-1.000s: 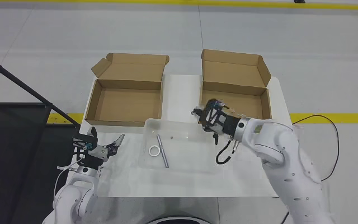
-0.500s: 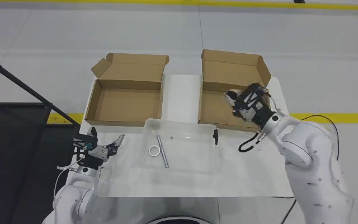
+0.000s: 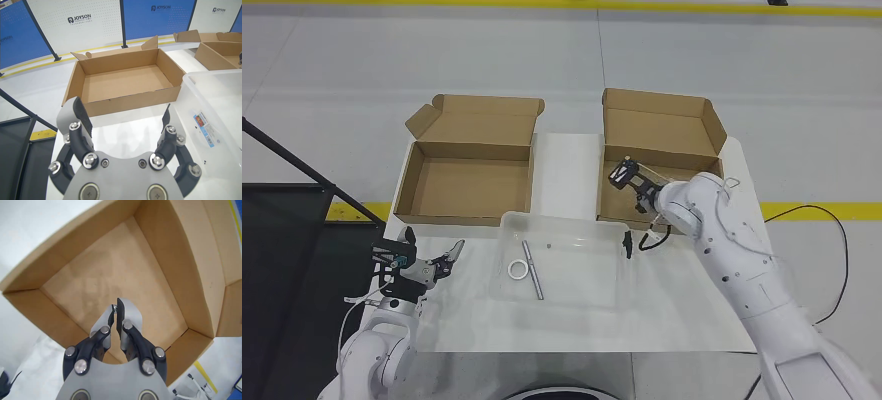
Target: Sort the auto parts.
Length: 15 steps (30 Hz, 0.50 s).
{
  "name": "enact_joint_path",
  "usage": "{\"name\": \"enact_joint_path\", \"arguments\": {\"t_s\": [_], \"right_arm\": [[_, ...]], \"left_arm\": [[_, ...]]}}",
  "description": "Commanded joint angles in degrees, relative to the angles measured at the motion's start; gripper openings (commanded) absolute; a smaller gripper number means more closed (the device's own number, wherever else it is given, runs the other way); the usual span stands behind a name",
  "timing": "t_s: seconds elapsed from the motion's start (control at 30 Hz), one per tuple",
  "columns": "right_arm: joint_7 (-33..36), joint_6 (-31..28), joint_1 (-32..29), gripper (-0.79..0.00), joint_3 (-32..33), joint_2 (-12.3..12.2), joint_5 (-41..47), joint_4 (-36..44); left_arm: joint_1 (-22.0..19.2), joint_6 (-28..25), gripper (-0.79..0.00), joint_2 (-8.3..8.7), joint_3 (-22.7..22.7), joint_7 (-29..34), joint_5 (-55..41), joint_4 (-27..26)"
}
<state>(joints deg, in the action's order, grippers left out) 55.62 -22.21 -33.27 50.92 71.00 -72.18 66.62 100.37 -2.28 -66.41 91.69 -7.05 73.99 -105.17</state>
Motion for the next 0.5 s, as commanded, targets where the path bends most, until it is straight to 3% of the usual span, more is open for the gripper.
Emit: {"name": "enact_joint_path", "arguments": {"t_s": [0.0, 0.03, 0.17, 0.37, 0.47], "right_arm": [[-0.1, 0.3, 1.4, -0.785, -1.4, 0.7, 0.3, -2.6], [0.0, 0.4, 1.9, -0.776, -1.8, 1.0, 0.5, -3.6], [0.7, -0.2, 3.2, -0.603, -3.1, 1.8, 1.3, -6.0], [1.0, -0.2, 3.6, -0.542, -3.0, 2.1, 1.8, -7.1], [2.0, -0.3, 3.4, -0.419, -1.7, 1.8, 2.5, -5.9]], "left_arm": [[0.0, 0.0, 0.000, 0.00, 0.0, 0.0, 0.0, 0.0], [0.0, 0.0, 0.000, 0.00, 0.0, 0.0, 0.0, 0.0], [0.0, 0.0, 0.000, 0.00, 0.0, 0.0, 0.0, 0.0], [0.0, 0.0, 0.000, 0.00, 0.0, 0.0, 0.0, 0.0], [0.0, 0.0, 0.000, 0.00, 0.0, 0.0, 0.0, 0.0]]}}
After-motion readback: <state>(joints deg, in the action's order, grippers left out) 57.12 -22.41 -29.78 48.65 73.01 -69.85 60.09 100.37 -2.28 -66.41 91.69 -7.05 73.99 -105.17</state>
